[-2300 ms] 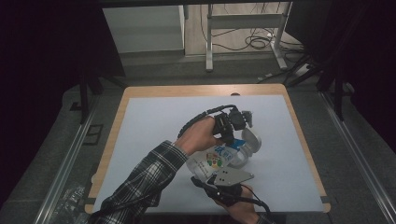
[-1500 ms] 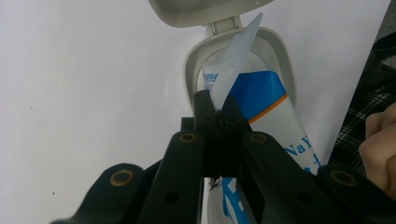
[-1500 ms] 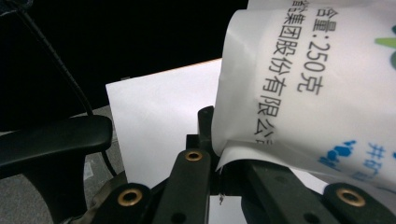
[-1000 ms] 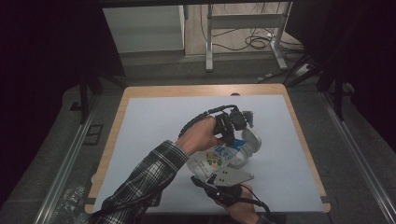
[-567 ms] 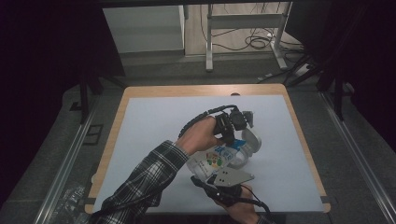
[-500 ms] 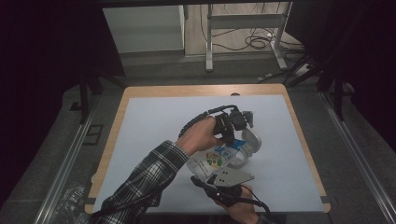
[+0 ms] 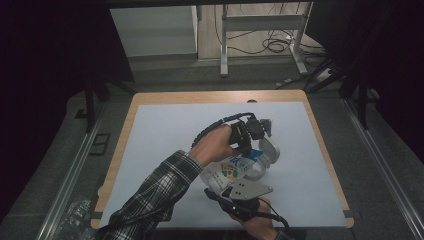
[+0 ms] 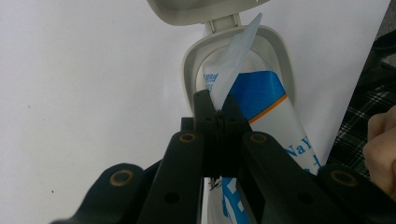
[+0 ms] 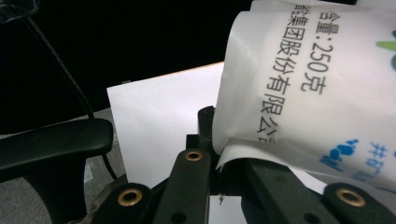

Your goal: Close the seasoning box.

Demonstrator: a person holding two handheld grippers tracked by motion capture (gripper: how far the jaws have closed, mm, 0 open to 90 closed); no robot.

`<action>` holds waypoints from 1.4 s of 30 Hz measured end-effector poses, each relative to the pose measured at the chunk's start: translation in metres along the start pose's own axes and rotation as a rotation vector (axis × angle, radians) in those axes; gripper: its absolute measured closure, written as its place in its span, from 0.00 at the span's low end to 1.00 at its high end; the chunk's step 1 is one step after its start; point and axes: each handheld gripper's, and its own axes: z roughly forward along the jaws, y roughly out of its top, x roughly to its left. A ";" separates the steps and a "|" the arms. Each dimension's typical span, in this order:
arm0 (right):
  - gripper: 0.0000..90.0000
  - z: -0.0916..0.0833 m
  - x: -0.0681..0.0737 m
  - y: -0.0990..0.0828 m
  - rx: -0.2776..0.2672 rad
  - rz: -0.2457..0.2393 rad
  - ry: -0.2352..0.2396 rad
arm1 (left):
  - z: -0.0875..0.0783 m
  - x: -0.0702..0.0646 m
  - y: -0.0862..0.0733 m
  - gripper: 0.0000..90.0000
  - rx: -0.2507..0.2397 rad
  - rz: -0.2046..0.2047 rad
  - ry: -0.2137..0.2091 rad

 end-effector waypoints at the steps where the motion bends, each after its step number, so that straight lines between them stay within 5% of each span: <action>1: 0.99 0.000 0.000 0.000 -0.002 -0.002 0.000 | 0.000 0.000 0.000 0.99 0.001 0.002 0.000; 42: 0.99 -0.002 0.001 0.001 -0.013 -0.001 -0.004 | 0.001 -0.001 0.001 0.99 0.005 0.000 -0.005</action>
